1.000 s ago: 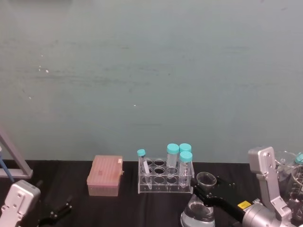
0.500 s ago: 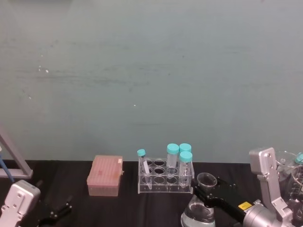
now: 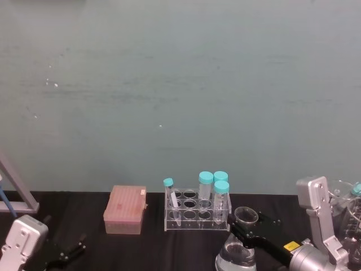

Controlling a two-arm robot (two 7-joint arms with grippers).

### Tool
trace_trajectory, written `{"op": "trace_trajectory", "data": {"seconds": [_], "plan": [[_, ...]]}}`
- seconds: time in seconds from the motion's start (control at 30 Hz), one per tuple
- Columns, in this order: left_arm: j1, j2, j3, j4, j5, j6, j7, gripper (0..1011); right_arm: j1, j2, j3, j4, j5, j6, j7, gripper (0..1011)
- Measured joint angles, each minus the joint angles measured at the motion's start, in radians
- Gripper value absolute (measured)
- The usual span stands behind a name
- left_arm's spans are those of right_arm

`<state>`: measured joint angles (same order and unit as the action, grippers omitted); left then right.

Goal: Pick up the beaker with the right gripper, shake it three times, and then put it down.

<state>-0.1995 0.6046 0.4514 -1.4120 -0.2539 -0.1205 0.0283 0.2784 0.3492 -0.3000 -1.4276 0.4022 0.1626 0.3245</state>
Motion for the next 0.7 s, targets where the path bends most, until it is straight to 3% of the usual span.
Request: {"op": "trace_trajectory", "data": {"seconds": [0.7], "plan": [[0.000, 0.000, 0.000, 0.000, 0.000, 0.000, 0.000, 1000, 0.000, 0.000, 0.000, 0.001, 0.000, -0.001, 0.002, 473]]}}
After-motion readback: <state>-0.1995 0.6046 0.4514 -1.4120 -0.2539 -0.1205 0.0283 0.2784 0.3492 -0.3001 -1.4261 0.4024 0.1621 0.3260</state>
